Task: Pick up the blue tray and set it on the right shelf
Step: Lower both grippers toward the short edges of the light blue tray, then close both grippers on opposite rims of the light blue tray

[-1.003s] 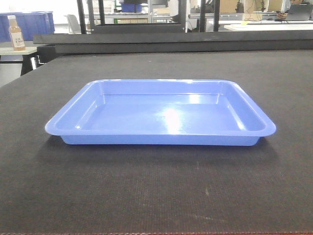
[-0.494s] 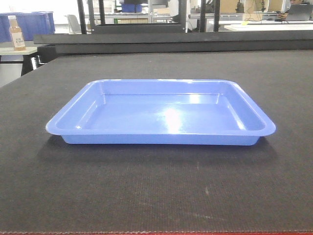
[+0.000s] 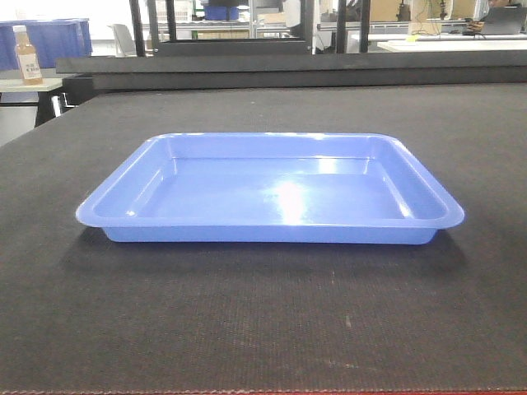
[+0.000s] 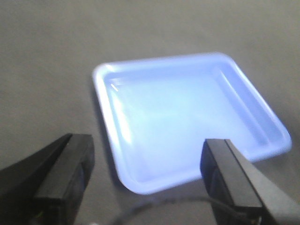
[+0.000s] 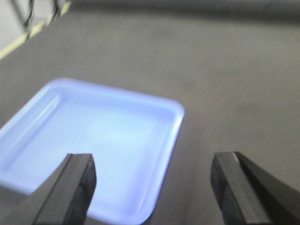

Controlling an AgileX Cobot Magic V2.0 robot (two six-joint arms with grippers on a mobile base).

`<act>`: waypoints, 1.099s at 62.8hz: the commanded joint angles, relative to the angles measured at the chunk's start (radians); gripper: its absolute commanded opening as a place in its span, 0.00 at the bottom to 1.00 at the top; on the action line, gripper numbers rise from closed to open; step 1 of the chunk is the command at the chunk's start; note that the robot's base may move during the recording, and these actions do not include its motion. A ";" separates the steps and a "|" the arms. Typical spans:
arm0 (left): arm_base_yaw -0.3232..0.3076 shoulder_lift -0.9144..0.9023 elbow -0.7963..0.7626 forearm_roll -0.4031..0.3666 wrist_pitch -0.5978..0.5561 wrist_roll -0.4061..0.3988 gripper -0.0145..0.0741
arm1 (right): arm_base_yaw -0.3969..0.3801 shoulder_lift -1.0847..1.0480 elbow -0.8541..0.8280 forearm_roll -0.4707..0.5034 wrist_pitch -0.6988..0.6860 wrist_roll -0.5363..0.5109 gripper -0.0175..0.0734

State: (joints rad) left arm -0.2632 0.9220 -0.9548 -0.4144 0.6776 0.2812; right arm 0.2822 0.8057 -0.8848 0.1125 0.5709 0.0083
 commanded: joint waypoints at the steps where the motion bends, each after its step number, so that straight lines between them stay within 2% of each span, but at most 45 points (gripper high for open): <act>1: -0.038 0.100 -0.089 -0.036 -0.001 0.011 0.60 | 0.037 0.114 -0.121 0.007 0.045 -0.002 0.87; 8: -0.057 0.258 -0.197 -0.002 0.078 0.011 0.60 | 0.041 0.269 -0.258 0.007 0.172 -0.002 0.87; 14: -0.068 0.380 -0.302 0.073 0.149 0.002 0.60 | 0.036 0.395 -0.368 0.004 0.264 -0.002 0.87; 21: -0.069 0.513 -0.422 0.181 0.235 -0.102 0.60 | 0.036 0.517 -0.468 -0.018 0.326 0.032 0.87; 30: -0.069 0.665 -0.575 0.340 0.350 -0.281 0.60 | 0.036 0.652 -0.568 -0.147 0.381 0.198 0.87; 41: -0.072 0.772 -0.684 0.337 0.382 -0.386 0.60 | 0.036 0.743 -0.588 -0.213 0.355 0.318 0.87; 55: -0.118 0.878 -0.744 0.343 0.384 -0.404 0.60 | 0.036 0.836 -0.588 -0.212 0.309 0.322 0.87; 64: -0.123 0.935 -0.744 0.343 0.386 -0.413 0.60 | 0.036 0.896 -0.588 -0.212 0.298 0.322 0.87; 69: -0.121 0.966 -0.744 0.344 0.386 -0.446 0.60 | 0.034 0.929 -0.588 -0.212 0.290 0.322 0.87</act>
State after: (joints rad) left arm -0.3816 1.9150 -1.6645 -0.0675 1.0798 -0.1309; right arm 0.3218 1.7510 -1.4384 -0.0769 0.9079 0.3269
